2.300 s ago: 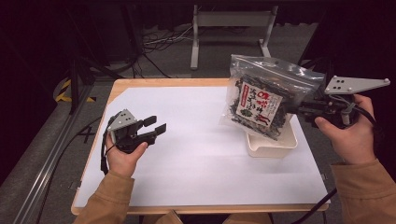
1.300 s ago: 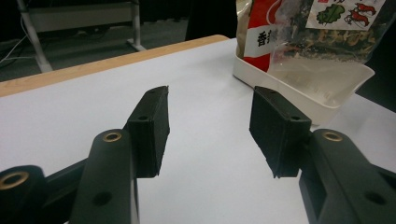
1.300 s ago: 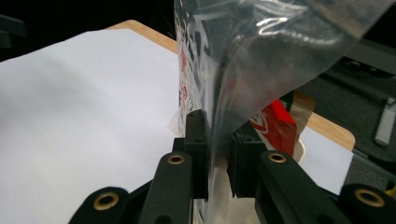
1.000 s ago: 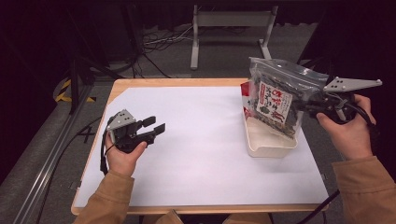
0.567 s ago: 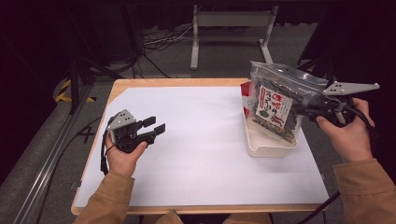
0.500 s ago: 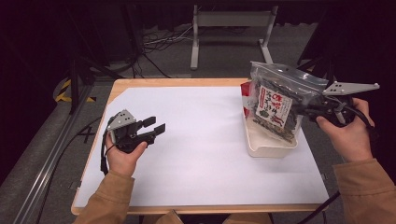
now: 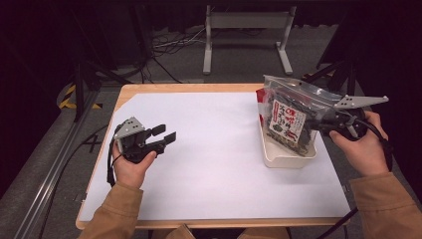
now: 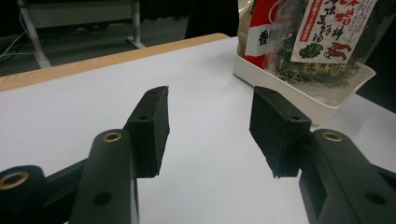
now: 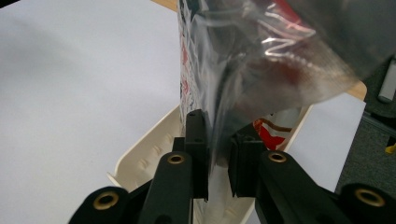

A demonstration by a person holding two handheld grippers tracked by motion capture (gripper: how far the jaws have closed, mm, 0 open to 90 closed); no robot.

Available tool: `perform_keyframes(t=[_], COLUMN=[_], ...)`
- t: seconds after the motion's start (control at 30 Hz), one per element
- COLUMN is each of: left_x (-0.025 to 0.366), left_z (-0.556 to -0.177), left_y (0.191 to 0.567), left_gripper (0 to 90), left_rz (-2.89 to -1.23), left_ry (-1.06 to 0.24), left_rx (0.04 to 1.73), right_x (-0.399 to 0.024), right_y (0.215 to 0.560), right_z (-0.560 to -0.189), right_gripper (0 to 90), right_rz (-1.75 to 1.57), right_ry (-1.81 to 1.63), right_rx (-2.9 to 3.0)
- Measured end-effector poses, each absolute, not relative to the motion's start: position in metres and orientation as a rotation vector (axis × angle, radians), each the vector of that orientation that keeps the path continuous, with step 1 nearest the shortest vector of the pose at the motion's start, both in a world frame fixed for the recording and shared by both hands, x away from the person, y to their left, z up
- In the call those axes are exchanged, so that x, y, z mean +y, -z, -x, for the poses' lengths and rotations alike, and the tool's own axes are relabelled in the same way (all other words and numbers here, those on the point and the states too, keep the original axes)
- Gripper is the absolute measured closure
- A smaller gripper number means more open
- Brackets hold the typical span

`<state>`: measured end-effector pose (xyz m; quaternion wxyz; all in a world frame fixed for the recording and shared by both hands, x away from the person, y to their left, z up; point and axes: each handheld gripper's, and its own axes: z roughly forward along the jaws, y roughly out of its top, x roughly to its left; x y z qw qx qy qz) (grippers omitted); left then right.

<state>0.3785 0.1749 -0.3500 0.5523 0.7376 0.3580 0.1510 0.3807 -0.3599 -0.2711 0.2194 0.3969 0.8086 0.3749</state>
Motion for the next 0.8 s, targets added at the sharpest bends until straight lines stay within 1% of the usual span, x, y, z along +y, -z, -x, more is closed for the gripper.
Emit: perform_keyframes(t=[0.27, 0.5, 0.8], left_x=[0.174, 0.174, 0.176], left_z=[-0.379, -0.379, -0.378], left_y=[0.35, 0.35, 0.35], left_gripper=[47.9, 47.9, 47.7], left_rz=[-1.75, -1.749, -1.749], left_ry=[-0.354, -0.352, -0.355], left_rx=[0.844, 0.844, 0.849], right_x=[-0.363, -0.355, -0.366], right_y=[0.282, 0.295, 0.301], right_z=[-0.38, -0.381, -0.382], right_gripper=[79.5, 79.6, 79.2], right_rz=[-1.122, -1.125, -1.171], right_ry=[-1.042, -1.028, -1.062], right_rx=[2.247, 2.276, 2.243])
